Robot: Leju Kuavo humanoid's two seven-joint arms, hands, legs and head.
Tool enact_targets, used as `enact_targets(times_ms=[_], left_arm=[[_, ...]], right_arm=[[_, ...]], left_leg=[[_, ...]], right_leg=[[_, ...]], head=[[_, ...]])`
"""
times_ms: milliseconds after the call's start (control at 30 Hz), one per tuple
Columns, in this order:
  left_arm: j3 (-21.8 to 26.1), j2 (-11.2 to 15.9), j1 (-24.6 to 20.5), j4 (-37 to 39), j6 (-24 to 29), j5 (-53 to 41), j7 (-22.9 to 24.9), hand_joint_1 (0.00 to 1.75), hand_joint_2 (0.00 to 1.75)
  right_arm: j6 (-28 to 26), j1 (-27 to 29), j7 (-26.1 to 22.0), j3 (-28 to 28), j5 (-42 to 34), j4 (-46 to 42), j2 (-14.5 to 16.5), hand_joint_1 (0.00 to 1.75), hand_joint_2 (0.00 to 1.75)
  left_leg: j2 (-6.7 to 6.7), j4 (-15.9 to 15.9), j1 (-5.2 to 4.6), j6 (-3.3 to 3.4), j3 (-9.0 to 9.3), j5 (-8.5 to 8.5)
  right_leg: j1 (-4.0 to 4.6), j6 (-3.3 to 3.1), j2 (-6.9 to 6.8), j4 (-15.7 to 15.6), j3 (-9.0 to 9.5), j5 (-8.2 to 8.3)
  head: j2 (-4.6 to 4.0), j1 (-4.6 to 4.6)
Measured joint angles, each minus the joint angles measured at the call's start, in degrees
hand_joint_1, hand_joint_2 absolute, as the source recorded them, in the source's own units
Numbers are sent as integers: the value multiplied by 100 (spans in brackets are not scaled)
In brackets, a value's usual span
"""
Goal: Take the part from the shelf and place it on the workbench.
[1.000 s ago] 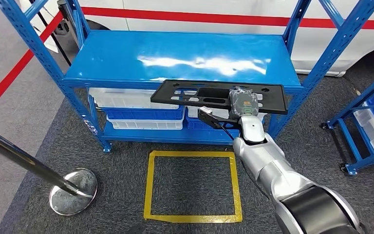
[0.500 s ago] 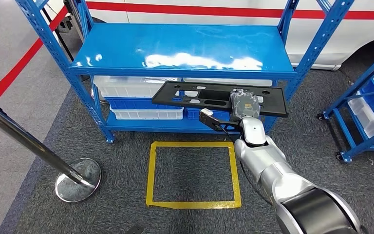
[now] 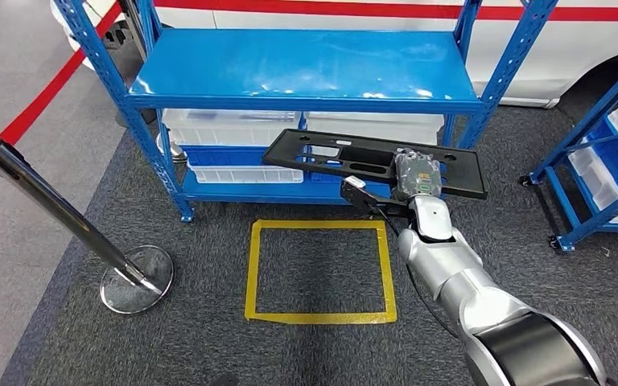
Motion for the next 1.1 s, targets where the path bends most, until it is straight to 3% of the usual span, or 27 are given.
enact_targets(times_ms=[33,100,167,200,233,267,333,400,467,533,567,633,700,733,767,800,867,933,1033,1100], left_arm=[[-2,1,3,0,-1,1,-1,0,175],[-8,1,7,0,0,1,-1,0,175],[-14,2,8,0,1,1,-2,0,175],[-16,2,10,0,1,1,-3,0,175],[-18,2,13,0,1,1,-3,0,175],[-21,2,15,0,1,1,-3,0,175],[-26,2,17,0,2,1,-19,0,175],[-32,4,17,0,7,3,-71,0,175],[-38,7,18,0,17,4,-123,0,175],[-41,14,27,0,25,4,-143,0,175],[-41,20,35,0,28,6,-149,0,175],[-41,32,47,0,32,11,-159,0,175],[-41,39,51,0,35,19,-168,0,175],[-41,43,52,0,38,21,-172,0,175],[-41,46,54,0,41,22,-175,0,175],[-42,51,56,0,44,22,-176,0,175],[-43,68,58,0,47,19,-178,0,175],[-45,85,56,0,47,16,-178,0,175],[-50,96,60,0,48,15,-178,0,175],[-61,97,56,0,50,14,-179,0,175]], right_arm=[[-11,4,-9,-19,-14,0,-23,175,175],[-21,11,-26,-60,-34,1,-80,175,175],[-23,25,-40,-92,-40,1,-116,175,175],[-23,38,-45,-104,-41,1,-128,175,175],[-23,51,-48,-111,-41,1,-134,175,175],[-23,61,-49,-117,-43,1,-137,175,175],[-27,68,-57,-132,-59,-4,-144,175,175],[-37,75,-85,-160,-96,-24,-152,175,175],[-70,101,-133,-194,-151,-41,-165,175,175],[-118,136,-199,-232,-231,-44,-178,175,175],[-139,147,-235,-253,-275,-45,-183,175,175],[-180,167,-307,-298,-363,-48,-193,175,175],[-211,216,-373,-342,-441,-54,-205,175,175],[-219,255,-394,-362,-470,-58,-214,175,175],[-220,294,-403,-381,-489,-61,-222,175,175],[-220,325,-406,-394,-498,-65,-229,175,175],[-222,349,-405,-411,-500,-79,-238,175,175],[-228,347,-399,-416,-494,-93,-247,175,175],[-235,367,-398,-420,-487,-104,-260,175,175],[-244,374,-433,-432,-506,-115,-284,175,175]], left_leg=[[10,-37,11,48,-26,62],[33,-92,39,143,-121,208],[39,-86,32,177,-267,324],[39,-76,31,174,-343,375],[39,-59,32,167,-421,422],[40,-35,34,156,-499,460],[39,34,36,122,-636,512],[37,110,22,66,-734,547],[36,135,9,-8,-777,595],[30,149,20,-82,-804,604],[28,247,29,-116,-848,513],[25,797,47,-168,-1061,121],[25,1557,52,-203,-1330,-259],[25,1772,52,-210,-1385,-319],[25,1765,51,-206,-1332,-265],[25,1536,50,-191,-1170,-122],[19,738,36,-122,-684,180],[13,205,2,-55,-391,268],[22,34,1,11,-351,284],[35,-67,34,77,-326,341]], right_leg=[[-3,29,7,24,-28,-42],[-6,66,22,365,-163,-425],[-14,94,30,1088,-370,-955],[-19,112,30,1419,-438,-1091],[-26,127,29,1608,-435,-1097],[-37,136,28,1590,-330,-990],[-64,136,24,1015,145,-744],[-47,103,26,331,600,-764],[-14,46,31,97,719,-842],[-26,-49,23,67,692,-781],[-36,-106,17,48,675,-741],[-47,-188,11,27,624,-670],[-36,-210,14,31,565,-626],[-29,-206,14,35,544,-612],[-24,-201,13,41,530,-603],[-19,-196,12,50,520,-598],[-7,-179,13,65,504,-594],[0,-130,15,64,480,-571],[-4,-34,17,36,461,-540],[1,21,26,207,369,-684]], head=[[0,1],[0,7],[0,10],[0,9],[0,9],[0,9],[0,9],[0,8],[0,7],[0,5],[0,4],[0,3],[0,3],[0,2],[0,3],[0,3],[0,3],[0,3],[0,3],[0,11]])
